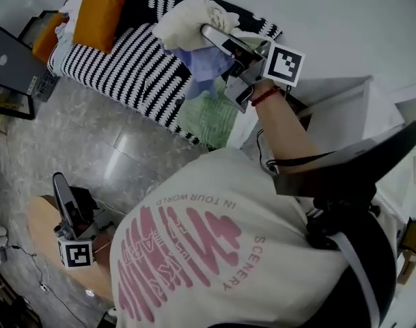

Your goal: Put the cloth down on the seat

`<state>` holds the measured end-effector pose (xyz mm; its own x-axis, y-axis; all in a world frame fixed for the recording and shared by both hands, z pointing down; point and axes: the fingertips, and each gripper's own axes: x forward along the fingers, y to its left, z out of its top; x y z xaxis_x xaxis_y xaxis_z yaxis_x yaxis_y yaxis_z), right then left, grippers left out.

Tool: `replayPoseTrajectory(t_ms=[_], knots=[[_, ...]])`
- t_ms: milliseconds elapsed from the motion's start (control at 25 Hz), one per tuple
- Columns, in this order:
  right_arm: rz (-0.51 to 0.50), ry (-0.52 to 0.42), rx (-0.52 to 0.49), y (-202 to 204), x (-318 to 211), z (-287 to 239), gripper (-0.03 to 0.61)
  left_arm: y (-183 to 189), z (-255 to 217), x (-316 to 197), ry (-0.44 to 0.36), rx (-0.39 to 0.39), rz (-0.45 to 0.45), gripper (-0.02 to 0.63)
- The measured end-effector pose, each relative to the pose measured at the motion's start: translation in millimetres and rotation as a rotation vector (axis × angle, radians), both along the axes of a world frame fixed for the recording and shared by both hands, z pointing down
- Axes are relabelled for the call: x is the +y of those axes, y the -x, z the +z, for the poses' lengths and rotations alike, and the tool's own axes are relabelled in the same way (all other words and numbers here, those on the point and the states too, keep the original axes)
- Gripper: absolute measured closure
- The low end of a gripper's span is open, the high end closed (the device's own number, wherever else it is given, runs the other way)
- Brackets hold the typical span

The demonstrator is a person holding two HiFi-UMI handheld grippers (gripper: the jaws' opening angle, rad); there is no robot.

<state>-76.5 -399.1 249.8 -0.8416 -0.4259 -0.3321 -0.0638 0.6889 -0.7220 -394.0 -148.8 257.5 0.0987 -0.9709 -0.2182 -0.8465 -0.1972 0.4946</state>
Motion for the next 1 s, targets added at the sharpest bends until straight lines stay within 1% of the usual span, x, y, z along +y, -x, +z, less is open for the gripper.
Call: replayPoseTrajectory(t_ms=[160, 320, 480, 600, 640, 720, 760, 800, 920, 1000], knots=[[-0.053, 0.050, 0.022, 0.6, -13.3, 24.2, 0.482, -22.3, -0.9, 4.4, 0.006, -0.032, -0.036, 0.603], [-0.123, 0.086, 0.025, 3.7, -30.2, 39.0, 0.482, -32.2, 0.8, 1.3, 0.015, -0.014, -0.093, 0.603], [-0.135, 0.097, 0.013, 0.8, -30.4, 39.0, 0.482, -42.0, -6.6, 17.9, 0.010, 0.010, -0.134, 0.603], [-0.152, 0.089, -0.002, -2.8, -25.6, 46.4, 0.482, -52.1, -5.7, 31.0, -0.001, -0.006, -0.155, 0.603], [-0.160, 0.099, -0.011, -3.8, -26.1, 53.8, 0.482, -55.9, -3.6, 32.5, 0.002, -0.012, -0.157, 0.603], [-0.169, 0.149, -0.016, -5.0, -31.9, 74.1, 0.482, -61.2, -2.2, 29.1, 0.013, -0.015, -0.157, 0.603], [-0.165, 0.186, 0.002, -7.6, -36.7, 89.5, 0.482, -64.0, -2.6, 24.0, 0.020, -0.015, -0.155, 0.603], [-0.151, 0.233, 0.042, -13.7, -42.1, 111.4, 0.482, -68.2, -2.4, 17.9, 0.027, -0.016, -0.152, 0.603], [-0.113, 0.377, 0.196, -47.9, -46.5, 189.8, 0.482, -89.9, 3.7, 4.8, 0.040, -0.027, -0.141, 0.603], [-0.110, 0.444, 0.259, -70.1, -39.0, 225.5, 0.482, -100.3, 8.6, 1.4, 0.055, -0.028, -0.131, 0.603]])
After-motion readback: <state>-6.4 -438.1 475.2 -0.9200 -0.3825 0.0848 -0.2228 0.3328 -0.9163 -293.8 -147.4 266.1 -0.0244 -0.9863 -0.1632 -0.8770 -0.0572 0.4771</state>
